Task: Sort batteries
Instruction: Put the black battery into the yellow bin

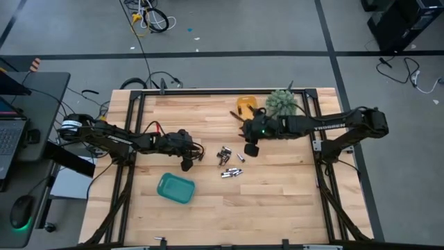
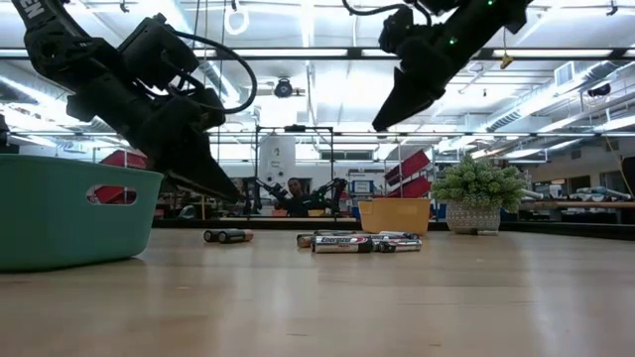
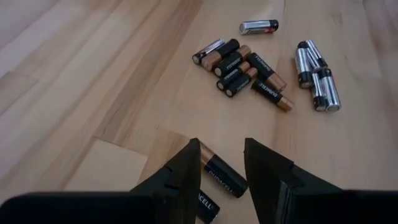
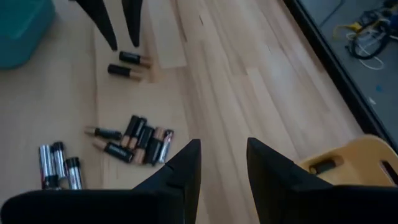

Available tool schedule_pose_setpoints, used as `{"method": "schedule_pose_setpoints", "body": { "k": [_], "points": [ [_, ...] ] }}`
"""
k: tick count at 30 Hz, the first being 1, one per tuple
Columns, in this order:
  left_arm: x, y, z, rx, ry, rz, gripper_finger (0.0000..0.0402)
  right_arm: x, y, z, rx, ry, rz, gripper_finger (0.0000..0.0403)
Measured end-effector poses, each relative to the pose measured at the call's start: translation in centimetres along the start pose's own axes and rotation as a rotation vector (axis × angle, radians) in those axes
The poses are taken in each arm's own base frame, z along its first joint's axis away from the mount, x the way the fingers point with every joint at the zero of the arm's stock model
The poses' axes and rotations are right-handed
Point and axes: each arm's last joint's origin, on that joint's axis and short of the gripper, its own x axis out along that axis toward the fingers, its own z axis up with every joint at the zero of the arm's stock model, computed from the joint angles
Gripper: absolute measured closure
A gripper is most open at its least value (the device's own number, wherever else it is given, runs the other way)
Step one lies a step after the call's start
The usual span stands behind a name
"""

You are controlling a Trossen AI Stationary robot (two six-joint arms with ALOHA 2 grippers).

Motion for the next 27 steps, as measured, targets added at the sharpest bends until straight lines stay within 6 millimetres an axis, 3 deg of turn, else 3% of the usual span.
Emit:
{"method": "schedule_pose_setpoints", "body": {
  "k": [12,27],
  "points": [
    [0.0,-0.2,0.5,-0.005,-0.052,-0.015,0.0282,-0.8,2.3,-1.7,-0.002,0.134,-0.01,0.0289],
    [-0.1,-0.3,1.0,0.017,-0.108,-0.03,0.0282,-2.9,3.6,-5.6,0.076,0.507,-0.09,0.0289]
  ]
}}
